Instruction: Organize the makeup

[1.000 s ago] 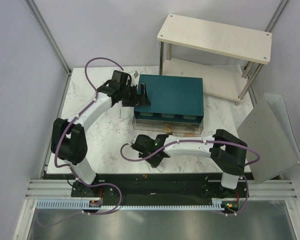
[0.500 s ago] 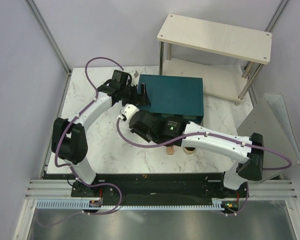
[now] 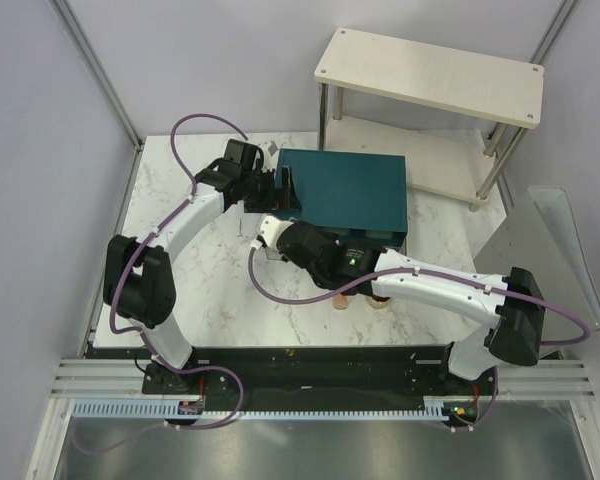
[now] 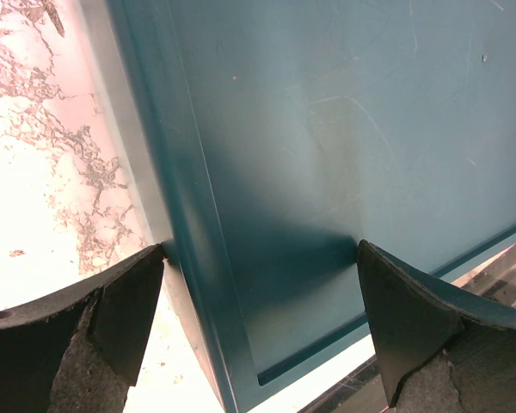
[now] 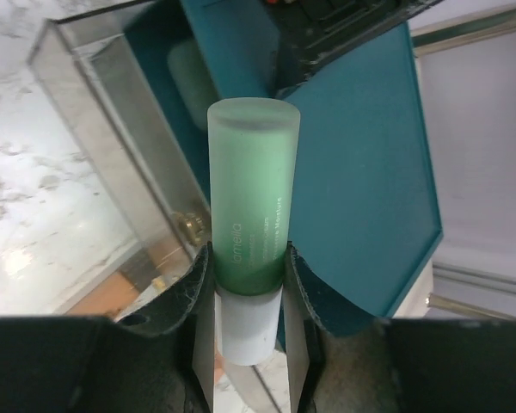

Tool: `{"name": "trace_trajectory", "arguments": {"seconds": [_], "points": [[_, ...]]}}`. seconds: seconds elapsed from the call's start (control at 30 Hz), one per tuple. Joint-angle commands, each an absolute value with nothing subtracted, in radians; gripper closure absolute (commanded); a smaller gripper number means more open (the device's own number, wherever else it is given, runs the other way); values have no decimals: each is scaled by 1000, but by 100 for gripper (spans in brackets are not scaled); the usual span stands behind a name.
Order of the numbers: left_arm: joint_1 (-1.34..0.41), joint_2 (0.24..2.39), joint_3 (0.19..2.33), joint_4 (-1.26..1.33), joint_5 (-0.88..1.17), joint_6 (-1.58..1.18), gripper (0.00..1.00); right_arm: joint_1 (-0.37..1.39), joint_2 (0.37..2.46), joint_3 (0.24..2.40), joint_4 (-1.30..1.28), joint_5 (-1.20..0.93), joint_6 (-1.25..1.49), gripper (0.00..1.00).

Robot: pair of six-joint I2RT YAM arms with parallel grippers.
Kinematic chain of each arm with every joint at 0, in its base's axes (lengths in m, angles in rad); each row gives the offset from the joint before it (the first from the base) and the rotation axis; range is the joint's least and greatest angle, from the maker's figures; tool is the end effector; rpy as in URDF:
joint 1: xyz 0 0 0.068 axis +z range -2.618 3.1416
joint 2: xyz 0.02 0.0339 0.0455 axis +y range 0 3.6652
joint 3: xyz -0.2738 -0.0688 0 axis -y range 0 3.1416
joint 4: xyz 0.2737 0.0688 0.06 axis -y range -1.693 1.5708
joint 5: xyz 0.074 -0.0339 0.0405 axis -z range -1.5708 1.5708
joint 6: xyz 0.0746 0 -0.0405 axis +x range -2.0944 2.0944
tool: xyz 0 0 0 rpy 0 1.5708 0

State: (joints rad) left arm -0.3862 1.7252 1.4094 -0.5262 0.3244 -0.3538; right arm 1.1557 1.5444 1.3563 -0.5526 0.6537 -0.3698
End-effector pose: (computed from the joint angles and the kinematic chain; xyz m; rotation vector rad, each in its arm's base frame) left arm 0.3961 -0.1867 0.2481 0.1950 2.4778 -0.7206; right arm 0.1993 0.3397 0.3051 -1.2406 1.7582 -0.3074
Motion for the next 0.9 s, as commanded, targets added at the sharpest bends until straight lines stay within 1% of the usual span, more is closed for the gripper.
{"name": "trace_trajectory", "arguments": {"seconds": [0.0,0.2,0.53,0.8,0.87], "points": [[-405,1776,1411,-589,296,-284,2,1092,1497,1342,-388,701,-477,100],[-403,1775,1411,-594,295,-278,2,1054,1516,1316,-373,666,-477,100],[-400,1781,1414,-598,290,-275,2,1054,1483,1292,-382,584,-419,100],[-399,1787,1417,-600,291,-272,2,1054,1499,1273,-431,528,-359,100],[-400,1789,1417,-600,290,-272,2,1054,1503,1270,-442,514,-350,97]]}}
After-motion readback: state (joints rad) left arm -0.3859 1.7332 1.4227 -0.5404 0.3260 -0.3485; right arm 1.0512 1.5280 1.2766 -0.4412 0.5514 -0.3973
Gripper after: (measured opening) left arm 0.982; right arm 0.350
